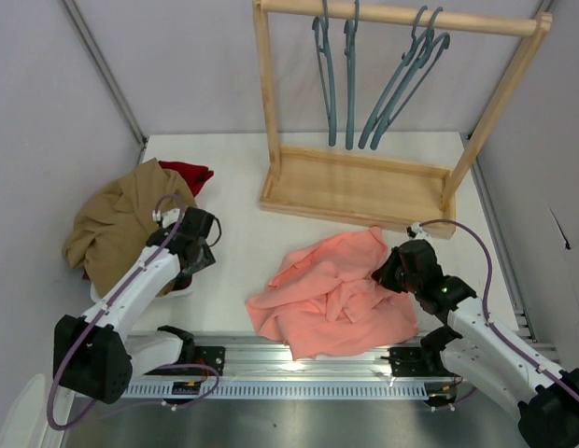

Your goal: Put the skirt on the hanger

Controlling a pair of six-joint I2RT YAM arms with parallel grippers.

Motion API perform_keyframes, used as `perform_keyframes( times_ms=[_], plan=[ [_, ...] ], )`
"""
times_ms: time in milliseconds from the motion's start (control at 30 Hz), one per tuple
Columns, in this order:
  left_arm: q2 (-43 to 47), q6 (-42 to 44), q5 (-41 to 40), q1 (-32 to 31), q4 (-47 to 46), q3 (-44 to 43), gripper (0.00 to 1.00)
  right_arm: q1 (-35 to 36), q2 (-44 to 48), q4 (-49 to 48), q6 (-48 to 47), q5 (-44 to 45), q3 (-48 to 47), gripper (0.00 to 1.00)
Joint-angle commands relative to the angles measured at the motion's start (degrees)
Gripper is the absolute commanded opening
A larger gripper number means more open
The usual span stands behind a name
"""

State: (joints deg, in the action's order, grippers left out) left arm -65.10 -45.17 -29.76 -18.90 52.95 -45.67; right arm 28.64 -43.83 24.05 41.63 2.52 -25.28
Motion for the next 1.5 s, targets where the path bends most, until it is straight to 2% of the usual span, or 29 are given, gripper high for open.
perform_keyframes(
  times_ms=[0, 167, 200, 300, 400, 500, 533, 633, 733, 833, 867, 933, 967, 1000, 1067, 1133, 1200, 1300, 1400, 1467],
  plan=[
    [1.2, 4.8, 0.9, 4.7, -1.9, -0.4, 0.75, -0.1, -0.4, -2.7, 0.6, -0.6, 0.2, 0.00],
    [0.5, 10.0, 1.3, 11.7, -3.6, -1.2, 0.76, -0.1, -2.4, -5.1, 1.5, -0.9, 0.4, 0.00],
    [0.5, 10.9, 2.3, 15.5, -4.6, -0.9, 0.75, -0.3, -2.9, -6.5, 1.8, -1.2, 0.4, 0.00],
    [1.9, 14.0, 7.8, 20.6, -7.9, -0.8, 0.73, -0.2, -5.5, -8.8, 2.1, -1.7, -0.1, 0.00],
    [4.7, 15.9, 11.5, 20.6, -6.8, -3.5, 0.73, -0.2, -7.7, -10.1, 1.8, -1.9, -1.8, 0.00],
    [9.1, 18.2, 17.4, 19.5, -5.1, -7.1, 0.79, -0.1, -9.2, -11.6, 1.1, -1.8, -3.0, 0.00],
    [12.6, 18.4, 18.8, 18.4, -3.7, -8.0, 0.87, 0.0, -9.7, -12.1, 0.5, -1.8, -4.1, 0.00],
    [18.6, 18.3, 24.1, 14.7, 0.1, -13.5, 0.93, 0.0, -11.5, -11.7, -0.4, -5.1, -8.6, 0.00],
    [21.4, 16.6, 24.3, 8.9, 3.2, -22.8, 0.97, 1.4, -12.1, -10.3, -0.8, -5.8, -13.8, 0.00],
    [21.1, 15.4, 25.5, 1.3, 1.9, -25.3, 0.98, 3.6, -12.8, -12.7, -1.5, -5.5, -17.3, 0.00],
    [20.5, 15.2, 25.4, -4.3, 0.9, -25.3, 0.98, 4.1, -13.4, -14.6, -2.5, -5.2, -18.0, 0.00],
    [19.1, 15.4, 23.3, -11.1, -2.0, -24.8, 0.98, 5.4, -17.0, -16.4, -4.0, -4.8, -19.8, 0.00],
    [16.6, 15.7, 21.6, -18.3, -5.0, -24.5, 0.98, 5.6, -18.9, -17.5, -5.4, -5.5, -22.1, 0.00],
    [15.0, 16.3, 19.0, -21.8, -6.8, -24.2, 0.98, 5.8, -20.8, -17.6, -5.9, -6.3, -23.6, 0.00],
    [10.2, 18.6, 18.6, -28.1, -11.9, -23.1, 0.98, 6.2, -27.2, -17.0, -6.4, -8.8, -28.7, 0.00],
    [8.4, 20.6, 21.0, -30.3, -15.9, -19.5, 0.98, 6.9, -32.8, -17.3, -6.6, -11.3, -31.7, 0.00],
    [8.1, 21.2, 22.5, -30.4, -22.2, -16.9, 0.98, 7.7, -35.5, -18.2, -7.6, -11.9, -35.2, 0.00],
    [7.7, 21.4, 22.6, -30.5, -26.5, -12.5, 0.99, 9.0, -41.0, -20.8, -8.2, -12.5, -39.0, 0.00],
    [5.7, 22.5, 20.4, -30.6, -25.4, -11.3, 0.98, 9.1, -48.6, -22.0, -8.1, -16.5, -43.7, 0.00],
    [3.2, 22.7, 19.1, -31.0, -25.4, -10.6, 0.98, 9.1, -53.0, -20.7, -8.1, -20.2, -50.5, 0.00]
  ],
)
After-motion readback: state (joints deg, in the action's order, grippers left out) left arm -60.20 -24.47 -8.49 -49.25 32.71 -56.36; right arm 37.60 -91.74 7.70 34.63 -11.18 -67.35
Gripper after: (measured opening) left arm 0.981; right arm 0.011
